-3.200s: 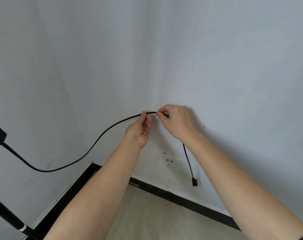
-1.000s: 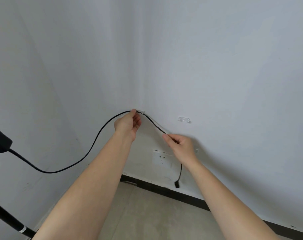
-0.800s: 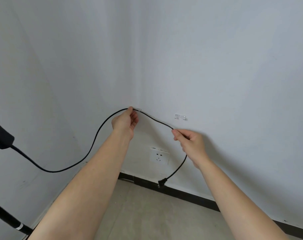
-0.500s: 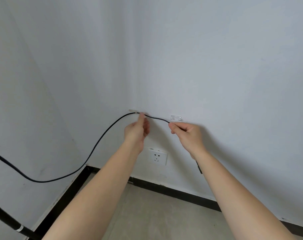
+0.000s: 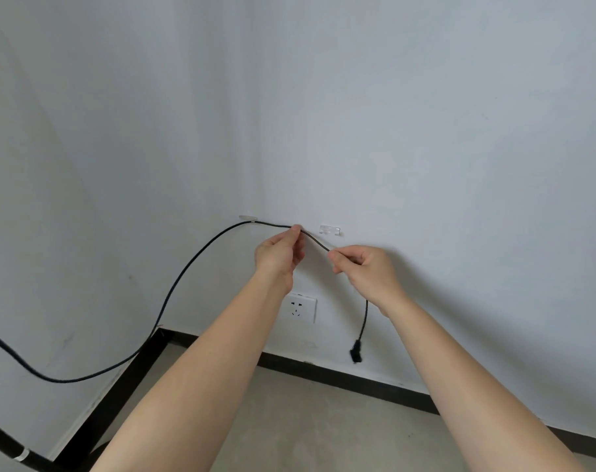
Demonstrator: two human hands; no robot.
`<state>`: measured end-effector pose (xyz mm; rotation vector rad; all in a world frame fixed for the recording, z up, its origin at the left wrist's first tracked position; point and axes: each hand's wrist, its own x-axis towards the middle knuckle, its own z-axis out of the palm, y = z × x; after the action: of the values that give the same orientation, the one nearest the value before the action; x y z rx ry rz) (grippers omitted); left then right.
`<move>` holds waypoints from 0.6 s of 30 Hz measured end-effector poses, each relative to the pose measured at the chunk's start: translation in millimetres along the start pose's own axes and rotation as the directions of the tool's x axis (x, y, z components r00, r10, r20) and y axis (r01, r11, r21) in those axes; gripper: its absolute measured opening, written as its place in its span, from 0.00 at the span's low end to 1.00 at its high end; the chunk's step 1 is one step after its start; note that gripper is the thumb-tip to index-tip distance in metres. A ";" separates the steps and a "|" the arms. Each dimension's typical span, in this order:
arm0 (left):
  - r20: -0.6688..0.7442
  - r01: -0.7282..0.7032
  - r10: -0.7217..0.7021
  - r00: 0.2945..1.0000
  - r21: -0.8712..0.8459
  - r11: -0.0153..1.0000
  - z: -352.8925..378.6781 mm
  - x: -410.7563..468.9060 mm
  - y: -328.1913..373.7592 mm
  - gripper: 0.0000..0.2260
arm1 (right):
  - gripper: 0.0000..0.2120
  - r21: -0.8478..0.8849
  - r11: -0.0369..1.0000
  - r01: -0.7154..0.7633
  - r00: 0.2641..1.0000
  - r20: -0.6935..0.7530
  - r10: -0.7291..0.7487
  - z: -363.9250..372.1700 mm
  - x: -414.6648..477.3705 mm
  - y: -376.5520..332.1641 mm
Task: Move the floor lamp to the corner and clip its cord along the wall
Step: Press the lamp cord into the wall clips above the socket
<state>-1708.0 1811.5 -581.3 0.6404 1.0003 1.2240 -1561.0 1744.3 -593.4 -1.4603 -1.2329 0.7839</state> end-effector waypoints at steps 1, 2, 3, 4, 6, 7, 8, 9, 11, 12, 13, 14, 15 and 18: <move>0.004 0.002 -0.002 1.000 -0.008 1.000 -0.2 -0.2 -0.5 0.03 | 0.06 -0.022 1.000 0.000 1.000 -0.010 0.000 -4.3 -1.5 1.9; 0.009 0.002 -0.002 1.000 -0.013 1.000 -0.3 -0.4 -2.0 0.03 | 0.05 -0.050 0.999 0.003 1.000 -0.025 -0.005 -9.0 -1.9 2.8; 0.012 0.004 -0.004 1.000 -0.014 1.000 -0.2 -0.6 -3.9 0.03 | 0.05 -0.080 0.997 0.011 0.999 -0.044 -0.015 -13.2 -1.2 2.2; 0.012 0.006 -0.006 1.000 -0.016 1.000 0.3 -1.1 -6.0 0.03 | 0.04 -0.118 0.993 0.027 0.997 -0.068 -0.035 -16.9 1.0 0.0; 0.016 0.013 -0.013 1.000 -0.028 1.000 1.7 -2.1 -9.3 0.04 | 0.03 -0.257 0.961 0.101 0.984 -0.119 -0.135 -21.8 7.4 -8.1; 0.024 0.016 -0.015 1.000 -0.043 0.999 2.9 -2.3 -10.3 0.05 | 0.04 -0.351 0.925 0.146 0.969 -0.135 -0.205 -22.8 10.6 -14.1; 0.034 0.019 -0.017 0.999 -0.060 0.998 4.1 -2.4 -10.8 0.06 | 0.05 -0.437 0.880 0.188 0.952 -0.138 -0.272 -22.4 13.2 -20.6; 0.044 0.022 -0.019 0.999 -0.074 0.997 4.9 -2.6 -10.8 0.06 | 0.05 -0.507 0.833 0.224 0.934 -0.131 -0.331 -20.5 16.3 -27.0; 0.056 0.032 -0.027 0.998 -0.094 0.995 6.5 -2.0 -10.8 0.07 | 0.07 -0.620 0.733 0.282 0.902 -0.089 -0.422 -17.2 22.6 -37.9; 0.062 0.040 -0.033 0.998 -0.100 0.994 6.6 -1.7 -10.4 0.07 | 0.08 -0.669 0.683 0.293 0.893 -0.065 -0.446 -15.6 26.1 -42.6; 0.068 0.049 -0.042 0.997 -0.106 0.993 6.4 -1.6 -9.8 0.07 | 0.09 -0.709 0.642 0.293 0.888 -0.047 -0.457 -14.1 29.2 -47.0; 0.074 0.060 -0.052 0.996 -0.112 0.992 6.1 -1.5 -9.3 0.08 | 0.09 -0.734 0.614 0.289 0.887 -0.035 -0.460 -12.8 31.8 -50.7; 0.079 0.072 -0.063 0.995 -0.118 0.990 5.3 -1.5 -8.8 0.08 | 0.09 -0.750 0.595 0.291 0.886 -0.025 -0.464 -11.4 33.4 -53.2; 0.109 0.109 -0.095 0.990 -0.132 0.985 4.9 -2.3 -8.4 0.08 | 0.09 -0.770 0.557 0.311 0.881 0.013 -0.474 -9.1 33.7 -53.2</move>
<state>-1699.8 1807.7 -585.7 0.5317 0.8450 1.1481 -1559.1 1771.3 -535.8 -1.7391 -1.7594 -0.2650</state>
